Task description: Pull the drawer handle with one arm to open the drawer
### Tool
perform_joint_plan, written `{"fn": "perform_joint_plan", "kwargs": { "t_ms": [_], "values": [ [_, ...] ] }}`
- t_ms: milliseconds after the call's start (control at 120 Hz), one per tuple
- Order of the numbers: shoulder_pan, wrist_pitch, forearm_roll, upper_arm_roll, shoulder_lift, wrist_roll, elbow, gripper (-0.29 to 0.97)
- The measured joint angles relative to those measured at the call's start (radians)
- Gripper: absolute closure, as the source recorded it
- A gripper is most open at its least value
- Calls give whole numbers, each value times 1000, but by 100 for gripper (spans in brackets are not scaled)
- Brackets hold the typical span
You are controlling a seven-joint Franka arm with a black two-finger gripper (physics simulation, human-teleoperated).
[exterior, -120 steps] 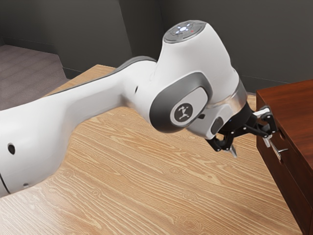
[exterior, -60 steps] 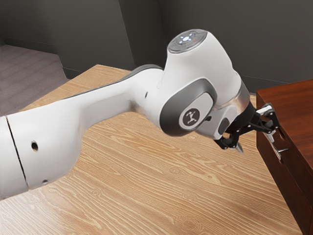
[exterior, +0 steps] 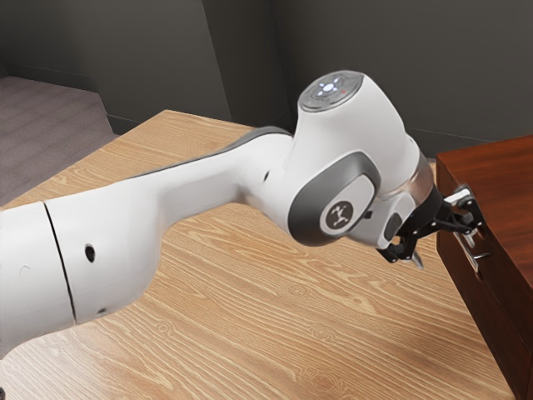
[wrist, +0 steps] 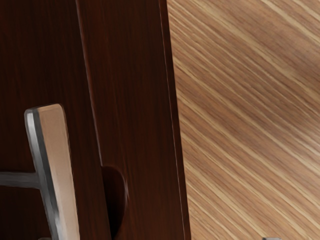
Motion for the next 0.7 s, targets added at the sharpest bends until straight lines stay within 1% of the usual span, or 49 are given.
{"fn": "perform_joint_plan", "kwargs": {
  "t_ms": [325, 483, 575, 700],
  "values": [
    [-1, 10, 7, 0, -15, -4, -24, 17],
    [0, 12, 8, 0, -30, -5, -59, 13],
    [-1, 13, 11, 0, -50, -5, -77, 17],
    [0, 13, 27, 0, -73, -6, -105, 17]
  ]
}}
